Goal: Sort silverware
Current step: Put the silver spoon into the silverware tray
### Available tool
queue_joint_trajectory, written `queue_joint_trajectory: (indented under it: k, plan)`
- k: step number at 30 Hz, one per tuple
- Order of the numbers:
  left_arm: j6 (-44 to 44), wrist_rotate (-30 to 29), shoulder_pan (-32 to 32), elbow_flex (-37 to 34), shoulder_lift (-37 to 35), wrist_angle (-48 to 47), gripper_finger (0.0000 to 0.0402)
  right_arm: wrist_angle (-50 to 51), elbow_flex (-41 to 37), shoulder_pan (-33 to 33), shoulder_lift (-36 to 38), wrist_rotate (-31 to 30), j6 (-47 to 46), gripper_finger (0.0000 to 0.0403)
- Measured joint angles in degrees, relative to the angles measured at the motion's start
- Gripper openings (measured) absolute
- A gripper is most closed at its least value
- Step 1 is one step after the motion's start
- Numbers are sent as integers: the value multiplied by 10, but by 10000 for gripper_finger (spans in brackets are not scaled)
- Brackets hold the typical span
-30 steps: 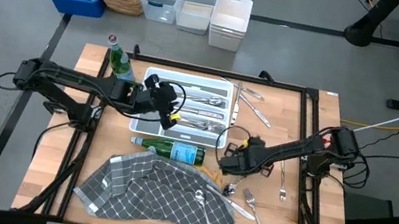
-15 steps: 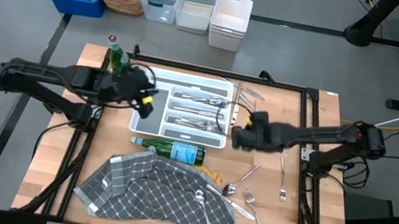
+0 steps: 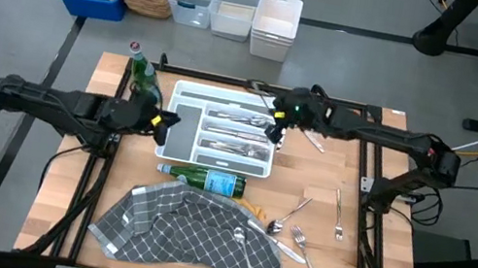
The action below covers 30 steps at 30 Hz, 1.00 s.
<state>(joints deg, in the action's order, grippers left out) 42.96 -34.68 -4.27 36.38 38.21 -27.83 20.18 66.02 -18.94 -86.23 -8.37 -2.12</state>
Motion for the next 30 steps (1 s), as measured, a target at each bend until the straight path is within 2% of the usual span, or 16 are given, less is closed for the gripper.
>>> queue_joint_trajectory:
  k: [4, 7, 13, 17, 23, 30]
  plan:
    - [-26, 0, -9, -54, 20, 145, 86, -44, 1, -40, -21, 86, 126, 1]
    - [-50, 0, -14, -83, 43, 244, 86, -72, 1, -59, -44, 144, 179, 1]
    - [-56, 0, -13, -98, 84, 315, 86, -112, 1, -81, -105, 245, 259, 1]
    - [-54, 0, -13, -98, 98, 324, 86, -152, 0, -81, -149, 279, 319, 2]
    - [-48, -1, -13, -97, 112, 336, 86, -180, 8, -81, -203, 285, 402, 2]
    - [-35, -1, -13, -97, 123, 335, 86, -181, 42, -81, -250, 278, 417, 2]
